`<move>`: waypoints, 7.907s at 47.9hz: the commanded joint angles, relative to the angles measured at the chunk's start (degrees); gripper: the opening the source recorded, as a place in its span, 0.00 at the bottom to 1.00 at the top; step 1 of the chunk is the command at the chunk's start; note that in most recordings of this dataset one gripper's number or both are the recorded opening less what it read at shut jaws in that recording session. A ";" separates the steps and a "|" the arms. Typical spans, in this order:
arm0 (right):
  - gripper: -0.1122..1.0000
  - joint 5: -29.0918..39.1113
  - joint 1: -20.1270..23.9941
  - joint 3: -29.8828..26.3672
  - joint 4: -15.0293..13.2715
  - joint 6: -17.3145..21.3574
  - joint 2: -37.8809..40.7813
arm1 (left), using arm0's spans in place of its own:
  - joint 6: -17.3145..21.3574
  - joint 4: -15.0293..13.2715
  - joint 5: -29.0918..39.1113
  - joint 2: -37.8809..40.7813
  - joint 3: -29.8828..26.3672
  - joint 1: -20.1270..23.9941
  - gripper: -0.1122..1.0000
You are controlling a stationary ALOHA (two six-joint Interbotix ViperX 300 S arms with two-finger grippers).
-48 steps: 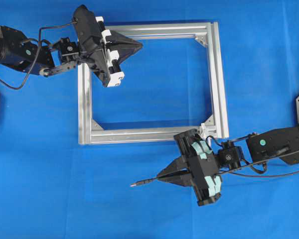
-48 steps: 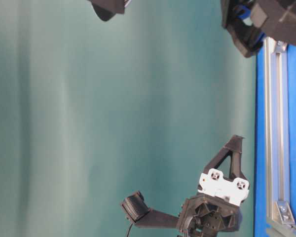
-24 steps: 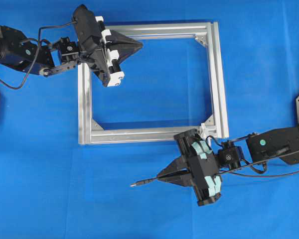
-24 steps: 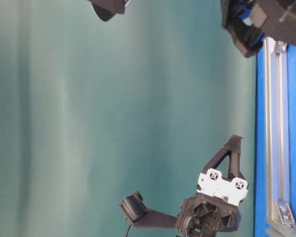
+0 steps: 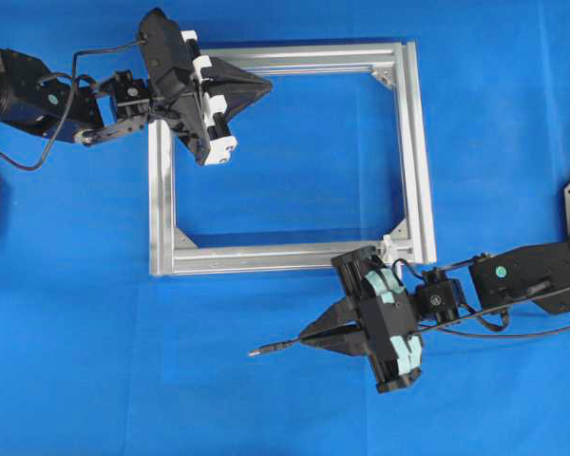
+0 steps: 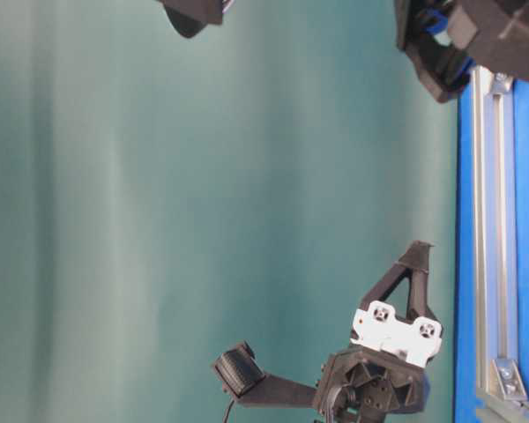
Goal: Insert the wire through the string loop located on the right side.
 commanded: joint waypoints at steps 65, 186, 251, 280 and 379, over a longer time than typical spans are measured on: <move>0.07 16.00 2.29 31.90 1.23 0.26 -41.92 | 0.09 0.26 -0.35 -2.37 -0.53 0.09 0.10; 0.07 15.56 -9.58 33.66 0.62 -0.18 -42.71 | 0.09 0.26 -0.26 -2.37 -0.35 0.09 0.10; 0.07 0.35 -9.58 29.36 0.79 0.09 -26.81 | 0.09 0.26 -0.35 -2.37 -0.44 0.09 0.10; 0.07 -0.88 -9.58 25.75 0.88 0.09 -21.45 | 0.09 0.26 -0.26 -2.46 -0.44 0.09 0.10; 0.07 -0.70 -9.58 25.58 0.88 0.18 -21.45 | -3.43 0.35 16.35 8.44 -25.05 -22.41 0.10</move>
